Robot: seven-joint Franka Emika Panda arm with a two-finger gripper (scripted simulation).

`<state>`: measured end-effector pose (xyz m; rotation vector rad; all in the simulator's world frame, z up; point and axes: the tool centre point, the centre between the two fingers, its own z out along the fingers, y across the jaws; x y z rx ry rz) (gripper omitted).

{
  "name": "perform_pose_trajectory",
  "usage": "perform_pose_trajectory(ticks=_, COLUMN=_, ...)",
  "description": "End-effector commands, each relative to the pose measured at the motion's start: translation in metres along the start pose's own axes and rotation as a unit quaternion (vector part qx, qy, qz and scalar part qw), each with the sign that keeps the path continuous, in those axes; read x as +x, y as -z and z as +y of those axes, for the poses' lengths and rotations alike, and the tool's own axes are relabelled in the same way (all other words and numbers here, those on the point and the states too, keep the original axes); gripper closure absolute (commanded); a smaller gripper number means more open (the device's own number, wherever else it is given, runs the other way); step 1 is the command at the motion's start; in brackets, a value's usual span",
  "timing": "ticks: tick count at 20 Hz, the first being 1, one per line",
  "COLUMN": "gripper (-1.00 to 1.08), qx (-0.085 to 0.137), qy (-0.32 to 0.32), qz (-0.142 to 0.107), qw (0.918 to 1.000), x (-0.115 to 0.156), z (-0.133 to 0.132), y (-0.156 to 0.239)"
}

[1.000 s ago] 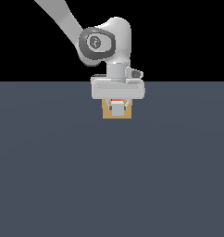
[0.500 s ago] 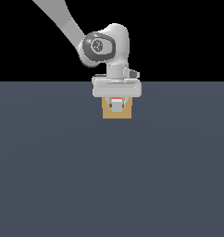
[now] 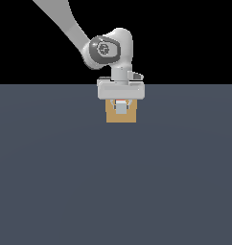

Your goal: Insert the peg into the horizontal hole in a box.

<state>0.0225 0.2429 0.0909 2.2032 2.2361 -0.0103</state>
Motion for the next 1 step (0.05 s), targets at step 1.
perform_pose_trajectory(ticks=1, gripper=1.08, qx=-0.003, qy=0.004, qz=0.004, qw=1.0000, x=0.0090, z=0.0003, y=0.0016)
